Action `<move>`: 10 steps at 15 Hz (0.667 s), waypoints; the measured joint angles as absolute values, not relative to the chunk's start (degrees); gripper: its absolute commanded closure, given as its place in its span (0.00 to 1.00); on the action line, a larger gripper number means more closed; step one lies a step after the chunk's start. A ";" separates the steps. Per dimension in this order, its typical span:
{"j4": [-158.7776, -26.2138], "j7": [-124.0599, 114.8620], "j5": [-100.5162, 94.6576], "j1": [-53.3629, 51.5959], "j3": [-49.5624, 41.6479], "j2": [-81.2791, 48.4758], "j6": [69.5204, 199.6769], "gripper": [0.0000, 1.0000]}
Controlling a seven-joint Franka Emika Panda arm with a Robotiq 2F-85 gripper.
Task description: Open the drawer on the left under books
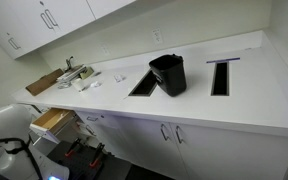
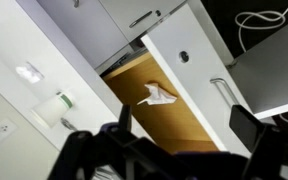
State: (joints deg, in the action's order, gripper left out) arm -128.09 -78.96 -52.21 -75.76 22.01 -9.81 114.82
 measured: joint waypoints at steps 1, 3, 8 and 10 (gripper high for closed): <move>-129.65 -79.46 -51.48 -75.25 22.02 -6.55 114.27 0.00; -132.39 -79.36 -50.05 -73.84 22.02 -0.07 112.92 0.00; -136.81 -71.65 -46.23 -67.79 21.17 14.61 110.76 0.00; -137.55 -67.13 -44.80 -65.26 20.47 18.12 111.16 0.00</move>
State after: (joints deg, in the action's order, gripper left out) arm -137.55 -67.13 -44.80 -65.26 20.47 18.12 111.16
